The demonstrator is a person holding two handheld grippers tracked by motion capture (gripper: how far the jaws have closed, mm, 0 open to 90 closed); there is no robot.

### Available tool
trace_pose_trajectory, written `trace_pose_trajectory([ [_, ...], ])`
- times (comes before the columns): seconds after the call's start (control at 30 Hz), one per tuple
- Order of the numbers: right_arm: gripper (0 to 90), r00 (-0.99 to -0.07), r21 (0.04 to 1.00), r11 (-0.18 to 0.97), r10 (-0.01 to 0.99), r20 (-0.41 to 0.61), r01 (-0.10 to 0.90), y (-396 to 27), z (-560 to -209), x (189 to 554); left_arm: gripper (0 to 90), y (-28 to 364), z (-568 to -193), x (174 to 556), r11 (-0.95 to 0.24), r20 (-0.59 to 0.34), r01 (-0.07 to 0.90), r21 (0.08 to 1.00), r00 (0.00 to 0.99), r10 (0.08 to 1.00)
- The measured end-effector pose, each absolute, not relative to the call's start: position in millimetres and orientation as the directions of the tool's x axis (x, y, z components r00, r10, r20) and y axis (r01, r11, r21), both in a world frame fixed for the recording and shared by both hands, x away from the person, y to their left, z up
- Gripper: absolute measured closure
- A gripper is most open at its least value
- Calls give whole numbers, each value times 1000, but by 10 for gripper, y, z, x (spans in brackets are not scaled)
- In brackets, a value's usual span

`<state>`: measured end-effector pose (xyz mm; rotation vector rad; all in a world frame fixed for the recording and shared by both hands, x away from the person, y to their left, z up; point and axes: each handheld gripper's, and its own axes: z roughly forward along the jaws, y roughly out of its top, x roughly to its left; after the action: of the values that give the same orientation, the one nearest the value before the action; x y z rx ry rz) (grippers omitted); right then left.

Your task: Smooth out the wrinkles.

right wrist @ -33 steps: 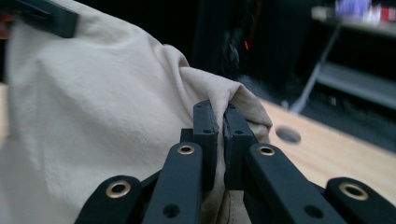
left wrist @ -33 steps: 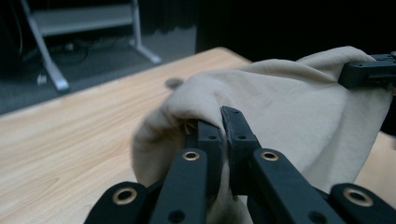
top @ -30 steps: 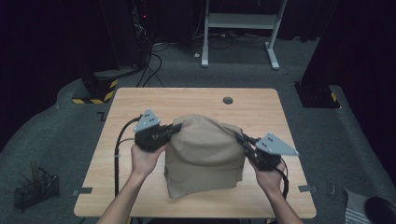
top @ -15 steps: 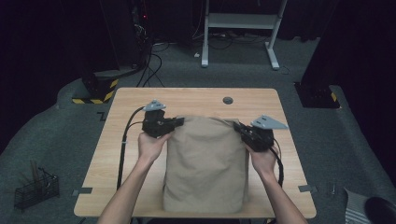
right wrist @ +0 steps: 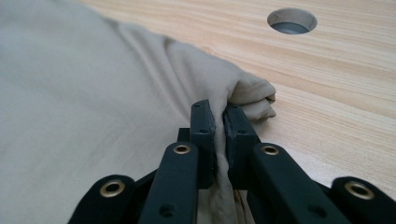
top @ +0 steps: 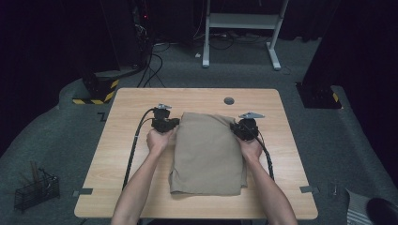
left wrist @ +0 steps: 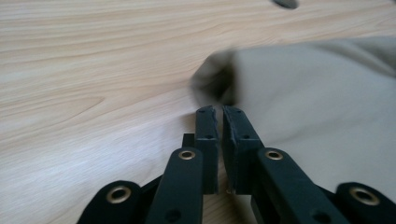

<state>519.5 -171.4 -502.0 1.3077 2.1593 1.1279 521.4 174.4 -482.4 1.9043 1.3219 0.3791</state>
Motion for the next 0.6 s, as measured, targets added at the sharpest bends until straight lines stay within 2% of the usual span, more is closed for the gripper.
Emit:
trace_pose_trajectory([
  [0.1,734,-502,789,264,862,65,555,-1716,-5037,5201,823,1784,-4817,5142,-142,-189,648,748,414,890],
  [0.2,648,-484,791,227,870,98,569,-1774,-5016,5190,704,1818,-4696,4997,-121,-195,595,794,438,877],
  [0.3,575,-479,827,205,874,86,523,-1831,-4897,5081,558,1803,-4542,4824,-115,-192,531,840,487,852],
  [0.4,564,-491,869,200,869,56,453,-1846,-4753,4921,494,1692,-4479,4686,-158,-167,486,859,559,813],
  [0.47,576,-538,878,218,841,52,426,-1772,-4706,4815,478,1582,-4507,4644,-198,-146,468,861,600,787],
  [0.6,589,-618,867,275,785,47,416,-1517,-4809,4723,468,1369,-4669,4683,-252,-116,468,847,625,772],
])
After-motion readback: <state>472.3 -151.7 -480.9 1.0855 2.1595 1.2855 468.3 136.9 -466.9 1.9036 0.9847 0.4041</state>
